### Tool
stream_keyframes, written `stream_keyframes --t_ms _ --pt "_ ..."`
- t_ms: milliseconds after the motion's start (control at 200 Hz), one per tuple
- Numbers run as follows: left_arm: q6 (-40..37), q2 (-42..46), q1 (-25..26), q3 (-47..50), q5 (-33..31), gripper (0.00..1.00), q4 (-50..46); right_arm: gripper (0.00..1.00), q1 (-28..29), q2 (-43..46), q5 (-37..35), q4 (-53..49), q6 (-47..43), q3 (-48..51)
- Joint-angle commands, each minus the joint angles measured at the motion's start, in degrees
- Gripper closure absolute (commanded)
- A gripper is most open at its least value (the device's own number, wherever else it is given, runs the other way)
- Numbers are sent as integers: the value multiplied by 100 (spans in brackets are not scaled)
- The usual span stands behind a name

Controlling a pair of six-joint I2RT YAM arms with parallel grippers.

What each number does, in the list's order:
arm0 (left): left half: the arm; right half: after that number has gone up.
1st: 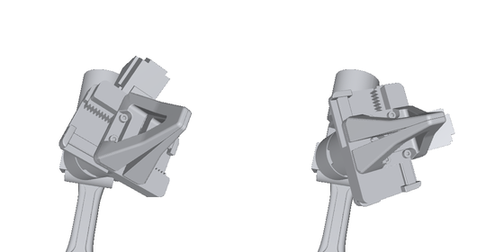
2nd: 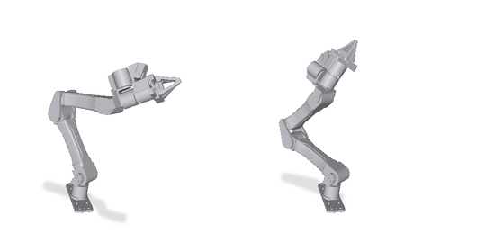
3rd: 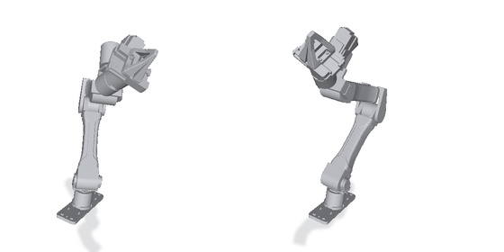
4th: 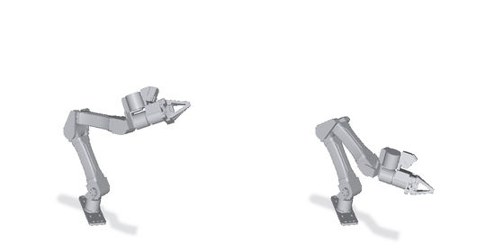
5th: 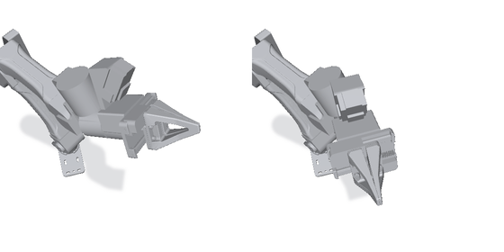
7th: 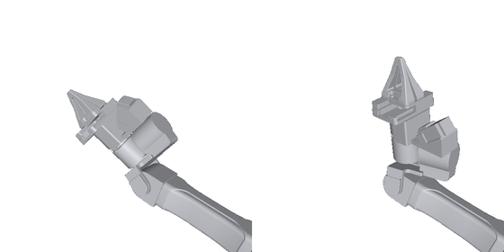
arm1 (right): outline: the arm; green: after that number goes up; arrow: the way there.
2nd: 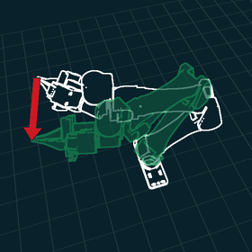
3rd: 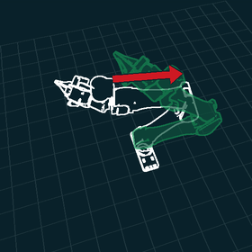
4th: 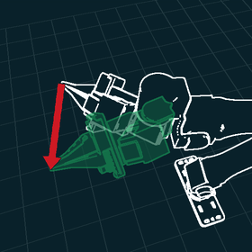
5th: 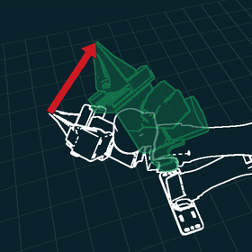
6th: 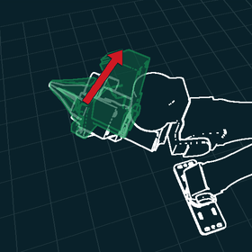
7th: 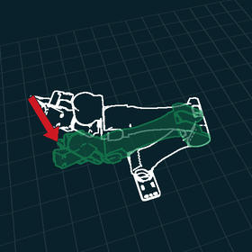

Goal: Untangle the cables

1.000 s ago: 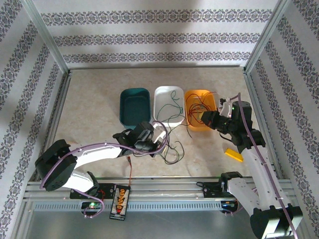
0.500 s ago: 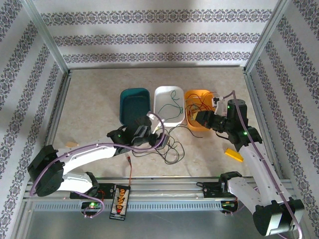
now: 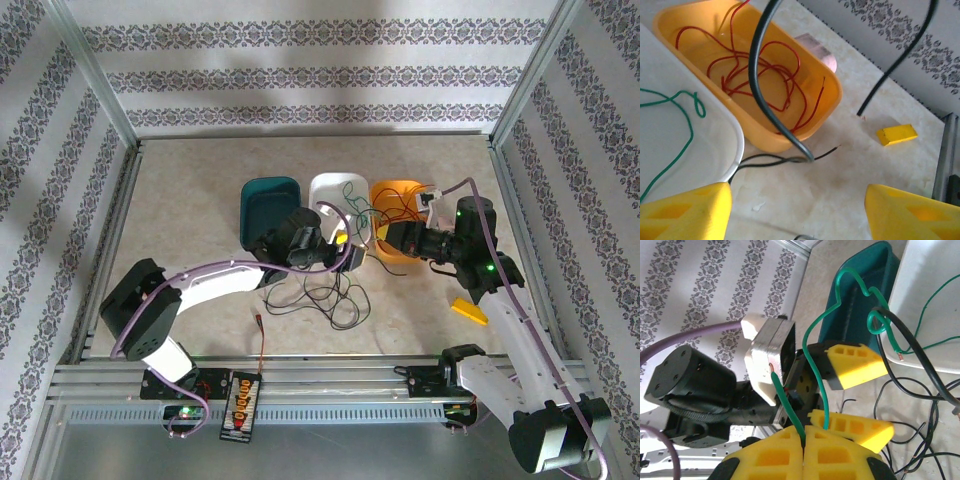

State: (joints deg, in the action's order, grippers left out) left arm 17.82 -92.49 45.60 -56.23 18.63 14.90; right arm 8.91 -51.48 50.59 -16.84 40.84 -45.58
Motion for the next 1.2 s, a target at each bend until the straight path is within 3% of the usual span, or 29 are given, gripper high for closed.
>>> stream_keyframes --t_ms 0,100,165,285,355,730,970,1094,1194 --pt "262 -205 -33 -221 275 30 892 100 70 42 258 223 57 58" --pt "410 -516 -84 -333 221 32 1153 100 91 64 300 242 72 67" --pt "649 -719 -153 -307 175 40 1509 100 99 85 322 248 73 67" --pt "1428 -1001 -435 -138 305 89 2274 100 85 148 193 111 15 58" --pt "1773 -963 -562 154 223 100 2675 100 59 253 -64 -27 -51 58" --pt "1839 578 -698 1834 -1090 100 1718 100 -787 534 -1640 -518 -39 110" --pt "1792 1505 -728 2495 -1568 100 1112 100 -1164 476 -2217 -509 -47 -43" --pt "1702 1788 -724 2596 -1542 100 864 100 -1132 192 -1943 -162 30 -117" --pt "1767 1962 -728 2703 -1689 100 875 100 -701 -218 -2071 10 -10 -199"
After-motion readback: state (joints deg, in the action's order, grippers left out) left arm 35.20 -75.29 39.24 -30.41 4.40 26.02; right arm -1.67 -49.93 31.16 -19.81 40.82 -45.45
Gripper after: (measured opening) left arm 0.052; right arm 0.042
